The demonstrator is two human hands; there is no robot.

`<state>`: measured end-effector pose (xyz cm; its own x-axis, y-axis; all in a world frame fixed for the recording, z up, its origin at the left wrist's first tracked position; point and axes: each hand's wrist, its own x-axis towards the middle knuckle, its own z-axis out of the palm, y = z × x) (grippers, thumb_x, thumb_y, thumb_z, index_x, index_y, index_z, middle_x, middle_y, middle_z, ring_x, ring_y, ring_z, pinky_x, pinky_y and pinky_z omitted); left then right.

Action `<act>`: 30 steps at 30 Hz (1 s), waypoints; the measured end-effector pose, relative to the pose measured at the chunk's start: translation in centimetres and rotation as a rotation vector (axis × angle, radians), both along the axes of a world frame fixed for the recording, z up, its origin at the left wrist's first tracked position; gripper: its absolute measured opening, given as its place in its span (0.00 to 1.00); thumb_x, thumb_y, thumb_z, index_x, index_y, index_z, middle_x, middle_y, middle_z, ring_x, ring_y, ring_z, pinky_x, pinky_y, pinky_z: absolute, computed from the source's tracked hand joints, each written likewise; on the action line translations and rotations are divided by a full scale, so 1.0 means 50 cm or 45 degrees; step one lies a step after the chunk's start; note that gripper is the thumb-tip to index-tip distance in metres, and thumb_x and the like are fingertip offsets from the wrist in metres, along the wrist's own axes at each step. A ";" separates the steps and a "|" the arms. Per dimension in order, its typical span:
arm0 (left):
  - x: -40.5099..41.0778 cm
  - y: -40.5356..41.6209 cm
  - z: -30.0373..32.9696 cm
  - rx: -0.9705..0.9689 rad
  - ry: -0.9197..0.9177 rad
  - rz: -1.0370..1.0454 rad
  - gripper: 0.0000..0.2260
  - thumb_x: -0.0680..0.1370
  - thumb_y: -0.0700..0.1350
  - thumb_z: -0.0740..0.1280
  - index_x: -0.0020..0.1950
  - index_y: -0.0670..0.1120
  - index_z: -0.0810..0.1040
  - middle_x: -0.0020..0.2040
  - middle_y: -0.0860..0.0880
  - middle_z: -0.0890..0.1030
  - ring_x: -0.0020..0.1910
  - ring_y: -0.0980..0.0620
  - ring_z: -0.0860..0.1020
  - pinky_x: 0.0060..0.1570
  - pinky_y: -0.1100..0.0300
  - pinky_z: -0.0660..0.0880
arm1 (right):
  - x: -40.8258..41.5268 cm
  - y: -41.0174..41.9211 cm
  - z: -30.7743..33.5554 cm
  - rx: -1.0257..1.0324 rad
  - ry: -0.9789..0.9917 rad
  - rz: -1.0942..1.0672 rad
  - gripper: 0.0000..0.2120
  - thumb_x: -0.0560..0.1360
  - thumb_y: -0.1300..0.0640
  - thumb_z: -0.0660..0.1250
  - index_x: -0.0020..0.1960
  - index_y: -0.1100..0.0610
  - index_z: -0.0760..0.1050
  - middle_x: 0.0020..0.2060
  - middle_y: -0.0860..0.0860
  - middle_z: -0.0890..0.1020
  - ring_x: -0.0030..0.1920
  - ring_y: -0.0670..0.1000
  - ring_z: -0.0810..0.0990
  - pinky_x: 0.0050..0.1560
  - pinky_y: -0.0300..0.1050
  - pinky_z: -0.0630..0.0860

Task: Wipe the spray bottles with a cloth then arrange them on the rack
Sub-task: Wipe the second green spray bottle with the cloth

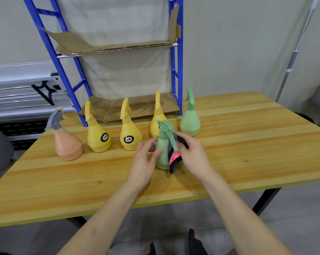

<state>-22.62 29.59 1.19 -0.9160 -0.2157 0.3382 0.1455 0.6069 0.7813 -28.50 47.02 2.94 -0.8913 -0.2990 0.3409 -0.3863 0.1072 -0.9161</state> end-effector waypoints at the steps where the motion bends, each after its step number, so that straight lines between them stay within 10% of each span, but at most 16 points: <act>1: 0.002 0.001 -0.001 0.007 0.000 -0.004 0.20 0.83 0.47 0.65 0.76 0.52 0.72 0.64 0.53 0.74 0.65 0.56 0.74 0.71 0.52 0.70 | 0.002 0.002 -0.007 0.014 -0.021 0.001 0.16 0.83 0.60 0.65 0.68 0.49 0.79 0.59 0.40 0.84 0.62 0.39 0.80 0.62 0.36 0.76; 12: 0.004 0.018 0.006 0.124 0.010 -0.022 0.20 0.79 0.48 0.72 0.70 0.53 0.72 0.65 0.59 0.77 0.65 0.64 0.73 0.68 0.58 0.71 | 0.009 0.009 -0.008 0.128 -0.040 -0.082 0.14 0.83 0.60 0.65 0.64 0.47 0.82 0.53 0.40 0.86 0.56 0.40 0.83 0.58 0.41 0.79; 17: -0.004 0.022 0.001 0.131 -0.042 0.001 0.20 0.82 0.49 0.68 0.72 0.58 0.70 0.63 0.53 0.70 0.66 0.53 0.71 0.72 0.51 0.68 | 0.016 -0.015 0.023 0.033 0.032 -0.112 0.15 0.83 0.59 0.65 0.67 0.47 0.80 0.57 0.40 0.84 0.60 0.38 0.80 0.60 0.35 0.76; 25: -0.007 0.006 -0.014 0.289 -0.037 0.039 0.19 0.82 0.47 0.68 0.72 0.52 0.70 0.65 0.57 0.77 0.66 0.57 0.75 0.69 0.46 0.73 | 0.015 0.019 -0.049 0.400 -0.018 -0.198 0.13 0.83 0.56 0.63 0.64 0.47 0.81 0.51 0.43 0.86 0.54 0.49 0.83 0.57 0.51 0.79; 30: 0.002 0.024 -0.018 0.291 0.001 0.100 0.17 0.84 0.48 0.65 0.72 0.51 0.72 0.67 0.55 0.75 0.68 0.58 0.73 0.69 0.58 0.70 | 0.024 0.003 -0.042 0.298 -0.043 -0.249 0.14 0.82 0.59 0.65 0.63 0.46 0.82 0.52 0.42 0.86 0.53 0.45 0.83 0.58 0.49 0.79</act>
<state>-22.52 30.77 0.27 -0.8932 -0.3571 0.2732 0.1056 0.4241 0.8994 -27.30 47.15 0.87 -0.9492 -0.1877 0.2524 -0.3076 0.3861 -0.8696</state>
